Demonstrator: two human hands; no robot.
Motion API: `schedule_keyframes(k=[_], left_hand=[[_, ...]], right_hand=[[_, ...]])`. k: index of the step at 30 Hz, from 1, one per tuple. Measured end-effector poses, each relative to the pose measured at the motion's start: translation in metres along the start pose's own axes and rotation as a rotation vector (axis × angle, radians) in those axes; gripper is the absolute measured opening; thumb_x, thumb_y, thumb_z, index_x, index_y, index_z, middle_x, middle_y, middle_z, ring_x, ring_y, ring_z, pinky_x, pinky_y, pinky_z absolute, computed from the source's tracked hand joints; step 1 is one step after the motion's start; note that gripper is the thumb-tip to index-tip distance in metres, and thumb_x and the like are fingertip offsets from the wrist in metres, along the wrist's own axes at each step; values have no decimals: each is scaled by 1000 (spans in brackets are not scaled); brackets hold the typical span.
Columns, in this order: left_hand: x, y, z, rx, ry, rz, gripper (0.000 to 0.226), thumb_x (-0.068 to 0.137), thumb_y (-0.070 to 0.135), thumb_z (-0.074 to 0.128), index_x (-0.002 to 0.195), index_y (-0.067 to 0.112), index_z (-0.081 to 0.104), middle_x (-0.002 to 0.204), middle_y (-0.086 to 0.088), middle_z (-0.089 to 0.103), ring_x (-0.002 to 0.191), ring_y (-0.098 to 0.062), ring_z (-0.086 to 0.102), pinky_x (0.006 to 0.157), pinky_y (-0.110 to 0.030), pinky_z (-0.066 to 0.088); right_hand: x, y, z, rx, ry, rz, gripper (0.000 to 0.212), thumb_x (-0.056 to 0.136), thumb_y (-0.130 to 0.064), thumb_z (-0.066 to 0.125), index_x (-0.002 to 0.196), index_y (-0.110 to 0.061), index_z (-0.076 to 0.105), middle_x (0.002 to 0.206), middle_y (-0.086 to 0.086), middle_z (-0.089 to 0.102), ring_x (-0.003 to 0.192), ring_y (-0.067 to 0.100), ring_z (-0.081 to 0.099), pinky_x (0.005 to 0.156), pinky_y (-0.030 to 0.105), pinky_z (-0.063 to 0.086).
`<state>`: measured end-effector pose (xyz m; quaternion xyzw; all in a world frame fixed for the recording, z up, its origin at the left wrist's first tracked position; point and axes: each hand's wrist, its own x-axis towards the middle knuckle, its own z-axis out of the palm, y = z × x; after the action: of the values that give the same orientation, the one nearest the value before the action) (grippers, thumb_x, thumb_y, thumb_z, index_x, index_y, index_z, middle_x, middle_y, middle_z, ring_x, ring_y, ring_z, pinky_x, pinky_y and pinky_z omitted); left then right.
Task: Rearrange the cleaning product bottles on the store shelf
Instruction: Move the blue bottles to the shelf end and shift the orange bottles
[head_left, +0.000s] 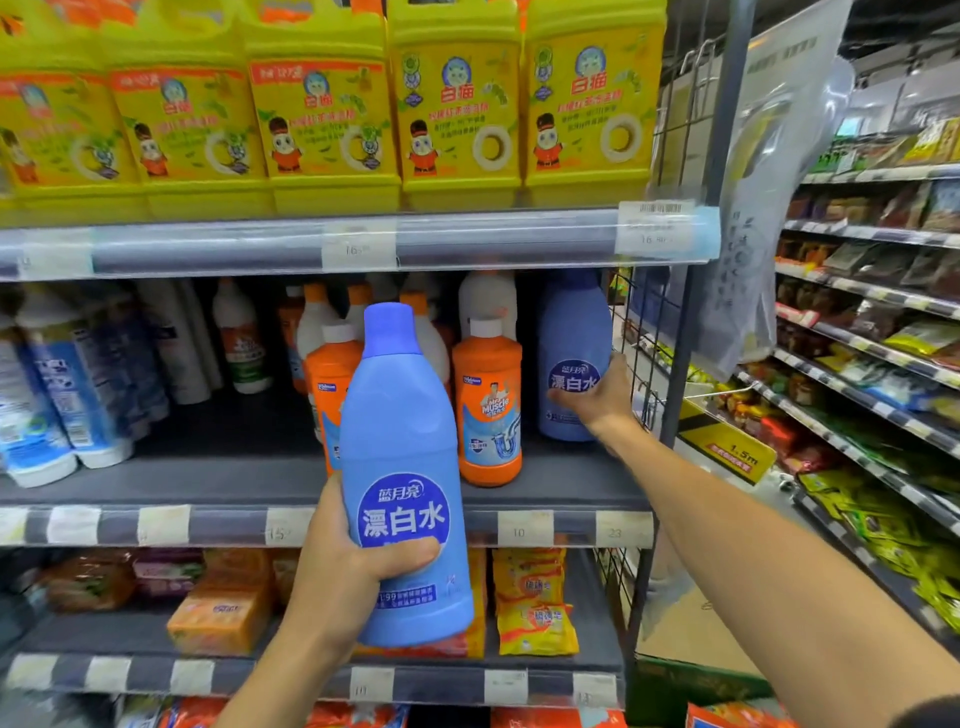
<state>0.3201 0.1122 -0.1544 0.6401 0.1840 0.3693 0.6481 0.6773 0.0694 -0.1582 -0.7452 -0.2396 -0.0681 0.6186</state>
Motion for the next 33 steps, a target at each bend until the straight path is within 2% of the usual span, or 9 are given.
schedule_keyframes(k=[6,12,15,17,19,21,24,28,33], left_hand=[[-3,-2,7,-28,-27,27,82,33,23,87,109,25,58,97,-6,74,84,-27,72,59,-33,58],[-8,-3,30,-66,-78,21,81,37,16,88,113,22,58,100,-8,73,86,-28,72,61,-34,58],[-9,-1,46,-95,-99,16,82,39,12,88,115,22,58,101,-6,74,88,-26,72,63,-33,58],[-8,2,58,-115,-123,21,82,40,15,88,116,23,59,102,-5,74,89,-24,72,65,-31,58],[-3,6,73,-128,-149,35,82,41,15,88,117,22,59,103,-4,74,89,-21,72,68,-29,57],[7,10,89,-122,-169,48,79,44,14,87,118,20,58,102,-2,74,89,-17,72,68,-26,57],[29,11,116,-79,-199,40,74,52,4,84,120,17,57,103,-2,75,91,-17,71,71,-29,57],[50,4,144,20,-269,18,59,50,-7,80,97,27,70,89,7,77,81,-10,72,66,-25,57],[52,-19,156,37,-331,-111,44,61,-9,80,81,30,75,85,0,78,75,-15,73,59,-26,57]], right_hand=[[2,3,-1,21,-57,-9,86,52,-17,93,116,-15,35,114,10,52,102,25,56,84,37,53],[-1,-3,-9,9,-122,61,81,56,-18,91,110,-19,31,110,5,49,96,21,51,73,28,42],[-8,-7,-17,-133,-237,152,73,66,-15,86,120,-6,38,113,9,50,102,25,52,84,35,45],[-21,-8,-28,-248,-318,170,52,75,-8,75,117,2,47,118,18,58,101,29,56,85,36,49],[-50,-8,-48,-437,-452,77,33,84,-14,62,112,1,53,117,20,60,98,31,58,78,33,48],[-83,-1,-70,-566,-507,-40,39,90,-30,56,121,-5,51,119,13,58,101,28,57,77,32,43],[-122,14,-98,-599,-462,-258,47,90,-51,51,121,-15,51,121,4,54,108,24,54,85,34,45],[-140,35,-112,-573,-496,-468,53,88,-43,56,134,-18,47,135,-2,49,124,15,45,103,31,40],[-145,46,-107,-369,-428,-393,51,89,-40,64,135,-26,47,132,-6,52,118,7,50,95,24,45]])
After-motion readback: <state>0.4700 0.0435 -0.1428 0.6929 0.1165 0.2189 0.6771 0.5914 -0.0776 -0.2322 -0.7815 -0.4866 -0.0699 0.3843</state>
